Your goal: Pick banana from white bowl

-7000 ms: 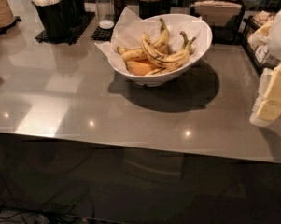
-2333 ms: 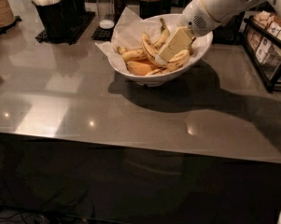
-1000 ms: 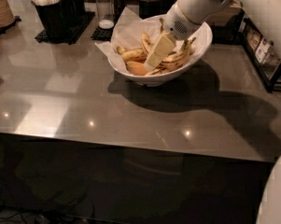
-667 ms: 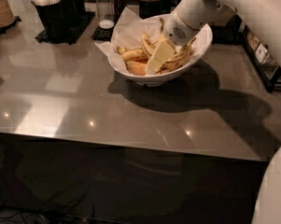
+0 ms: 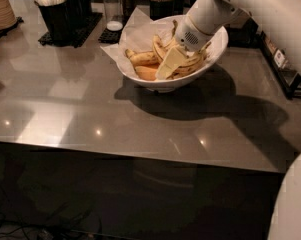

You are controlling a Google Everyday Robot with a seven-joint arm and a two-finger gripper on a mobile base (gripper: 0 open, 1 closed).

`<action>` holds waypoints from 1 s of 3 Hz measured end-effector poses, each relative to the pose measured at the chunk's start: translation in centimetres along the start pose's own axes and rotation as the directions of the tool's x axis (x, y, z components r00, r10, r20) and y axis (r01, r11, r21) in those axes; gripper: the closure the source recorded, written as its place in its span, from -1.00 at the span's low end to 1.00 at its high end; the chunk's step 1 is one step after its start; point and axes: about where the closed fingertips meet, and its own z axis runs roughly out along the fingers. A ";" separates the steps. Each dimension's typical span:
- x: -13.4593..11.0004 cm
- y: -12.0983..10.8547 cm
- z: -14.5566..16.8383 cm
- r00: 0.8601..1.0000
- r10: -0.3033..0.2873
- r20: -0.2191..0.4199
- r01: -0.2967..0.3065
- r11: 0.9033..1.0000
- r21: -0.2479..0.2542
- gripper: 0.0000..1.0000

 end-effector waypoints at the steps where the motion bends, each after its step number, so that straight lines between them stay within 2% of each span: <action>1: 0.0 0.0 0.0 1.000 0.000 0.000 0.000 1.000 0.000 -0.16; 3: 0.0 0.0 0.0 1.000 0.000 0.000 0.000 1.000 0.000 0.77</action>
Offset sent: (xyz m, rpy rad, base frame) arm 0.0000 0.0000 0.0000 0.0000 0.0000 0.0000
